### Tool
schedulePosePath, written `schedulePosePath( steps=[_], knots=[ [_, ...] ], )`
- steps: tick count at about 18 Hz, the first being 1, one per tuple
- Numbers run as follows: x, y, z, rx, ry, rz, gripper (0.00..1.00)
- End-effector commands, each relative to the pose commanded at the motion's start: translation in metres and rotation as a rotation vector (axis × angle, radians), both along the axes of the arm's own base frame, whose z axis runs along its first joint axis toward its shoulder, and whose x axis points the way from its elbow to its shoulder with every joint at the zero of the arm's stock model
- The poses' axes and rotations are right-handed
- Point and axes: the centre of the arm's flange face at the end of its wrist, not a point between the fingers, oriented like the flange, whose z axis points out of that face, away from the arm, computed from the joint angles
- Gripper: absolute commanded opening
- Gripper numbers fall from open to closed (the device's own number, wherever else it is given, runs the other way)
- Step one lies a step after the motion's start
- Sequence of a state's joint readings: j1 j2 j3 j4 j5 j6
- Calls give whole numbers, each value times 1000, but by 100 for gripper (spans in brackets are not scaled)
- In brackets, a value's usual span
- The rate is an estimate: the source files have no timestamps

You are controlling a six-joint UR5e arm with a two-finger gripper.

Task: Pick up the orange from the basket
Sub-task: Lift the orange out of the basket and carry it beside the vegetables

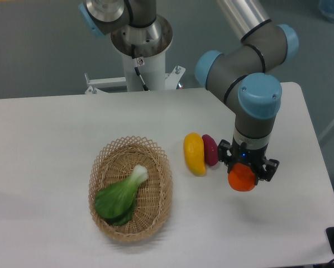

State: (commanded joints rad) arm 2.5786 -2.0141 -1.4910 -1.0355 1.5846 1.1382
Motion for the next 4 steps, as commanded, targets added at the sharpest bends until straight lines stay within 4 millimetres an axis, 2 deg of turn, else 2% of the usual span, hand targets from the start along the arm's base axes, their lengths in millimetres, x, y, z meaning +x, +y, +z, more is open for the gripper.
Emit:
schedulePosePath(
  steps=[4],
  knots=[
    [0,-1,-2,-7,-1,-1,60]
  ],
)
